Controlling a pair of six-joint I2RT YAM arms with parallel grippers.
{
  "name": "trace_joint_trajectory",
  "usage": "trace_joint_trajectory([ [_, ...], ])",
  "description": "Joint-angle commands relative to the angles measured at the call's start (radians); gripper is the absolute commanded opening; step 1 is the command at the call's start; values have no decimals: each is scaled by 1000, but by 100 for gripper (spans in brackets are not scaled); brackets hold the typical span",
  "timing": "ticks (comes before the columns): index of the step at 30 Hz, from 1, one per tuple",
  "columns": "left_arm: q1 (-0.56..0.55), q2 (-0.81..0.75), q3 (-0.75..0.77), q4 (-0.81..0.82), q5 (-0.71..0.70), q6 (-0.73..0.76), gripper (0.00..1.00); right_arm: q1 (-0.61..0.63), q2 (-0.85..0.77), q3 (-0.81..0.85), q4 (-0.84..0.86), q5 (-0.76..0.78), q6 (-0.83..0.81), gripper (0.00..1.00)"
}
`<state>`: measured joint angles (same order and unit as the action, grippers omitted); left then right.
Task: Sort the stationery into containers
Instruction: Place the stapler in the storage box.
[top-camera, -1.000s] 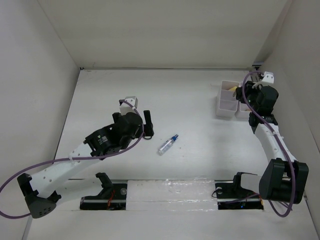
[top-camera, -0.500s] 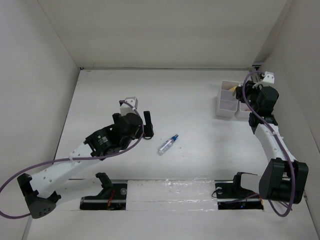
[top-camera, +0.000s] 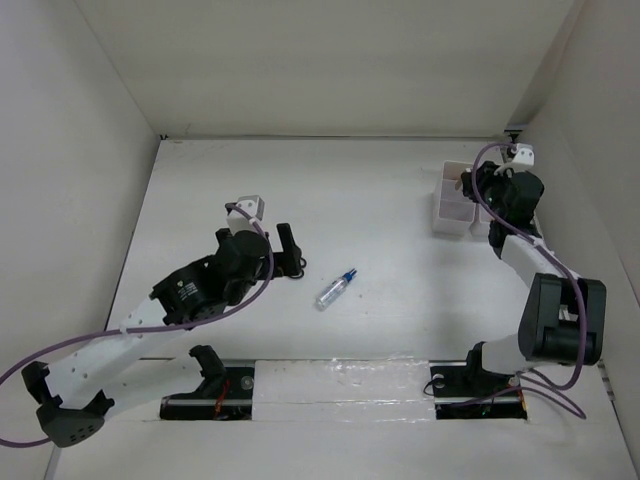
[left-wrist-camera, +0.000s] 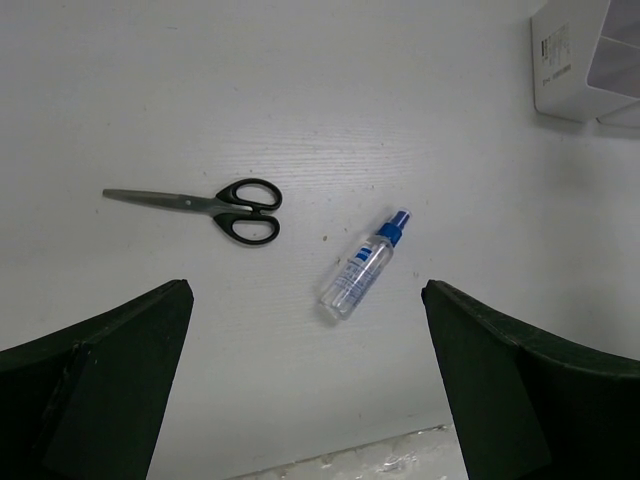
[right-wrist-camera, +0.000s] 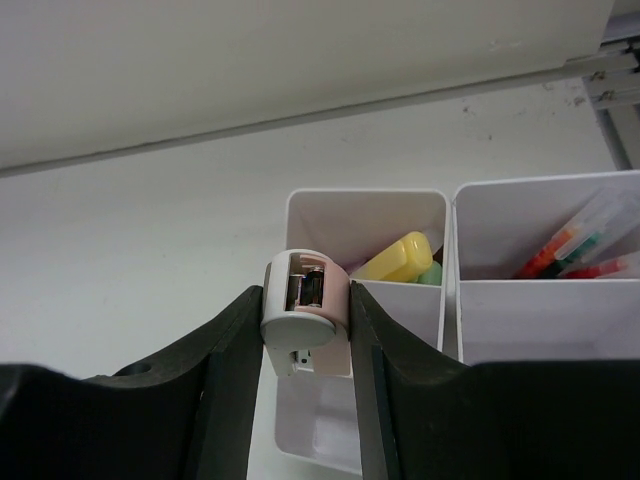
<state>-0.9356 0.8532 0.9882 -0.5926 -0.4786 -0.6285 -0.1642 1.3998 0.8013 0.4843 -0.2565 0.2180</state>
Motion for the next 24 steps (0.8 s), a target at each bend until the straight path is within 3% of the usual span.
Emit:
trace_joint_trajectory([
  [1,-2,-29,-10,19,1,13,100,-8,34,19,134,-33,9,0],
  [10,-2,-104,-19,30,1,13,100,-8,139,62,143,-33,0,0],
  [24,-2,-94,-19,39,32,23,100,-8,198,104,113,14,-19,0],
])
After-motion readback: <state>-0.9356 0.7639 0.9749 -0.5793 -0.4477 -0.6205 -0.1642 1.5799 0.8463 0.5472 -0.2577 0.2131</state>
